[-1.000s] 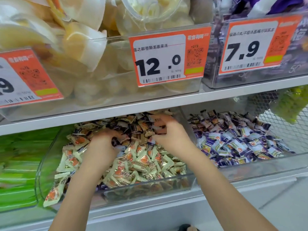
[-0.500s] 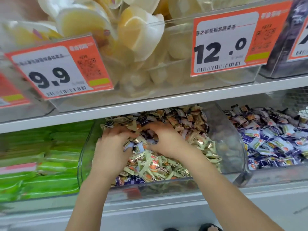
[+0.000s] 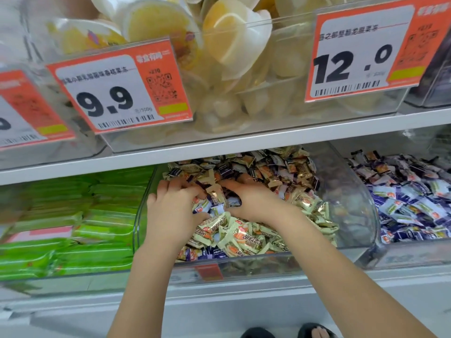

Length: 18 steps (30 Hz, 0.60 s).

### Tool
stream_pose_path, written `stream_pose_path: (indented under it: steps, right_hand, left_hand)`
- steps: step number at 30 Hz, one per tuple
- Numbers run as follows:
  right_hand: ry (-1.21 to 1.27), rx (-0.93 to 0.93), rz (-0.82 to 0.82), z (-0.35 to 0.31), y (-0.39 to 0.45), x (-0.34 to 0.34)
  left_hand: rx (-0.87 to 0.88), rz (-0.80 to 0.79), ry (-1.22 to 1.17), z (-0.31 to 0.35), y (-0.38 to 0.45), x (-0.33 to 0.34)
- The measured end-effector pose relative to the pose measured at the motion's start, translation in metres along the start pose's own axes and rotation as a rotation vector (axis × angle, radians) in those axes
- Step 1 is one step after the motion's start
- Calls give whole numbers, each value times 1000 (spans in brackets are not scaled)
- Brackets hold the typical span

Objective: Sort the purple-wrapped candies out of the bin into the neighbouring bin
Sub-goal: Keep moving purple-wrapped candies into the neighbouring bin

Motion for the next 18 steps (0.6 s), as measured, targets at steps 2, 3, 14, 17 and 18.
stream_pose_path:
  steps: [2, 3, 14, 17, 18]
  right_hand:
    - [15, -2, -28, 1, -2, 0]
    - [30, -3, -44, 2, -2, 0]
    - [13, 60, -77, 6, 0, 1]
    - [139, 101, -53, 14, -4, -7]
    - [183, 113, -45, 17, -6, -12]
  left_hand:
    - [-2, -8, -1, 1, 1, 1]
    - [-2, -5, -2, 2, 1, 2]
    - [111, 177, -248, 19, -4, -16]
    - [72, 83, -386, 13, -5, -7]
    - [62, 64, -438, 12, -5, -5]
Point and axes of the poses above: each hand's wrist, its own y-axis towards the middle knuckle, its own x-axis out of the palm, z = x × y, the point moved 7 cm from there along y, towards the middle knuckle, and after that the axes turned 11 degrees about y, right-handed, at the moved point
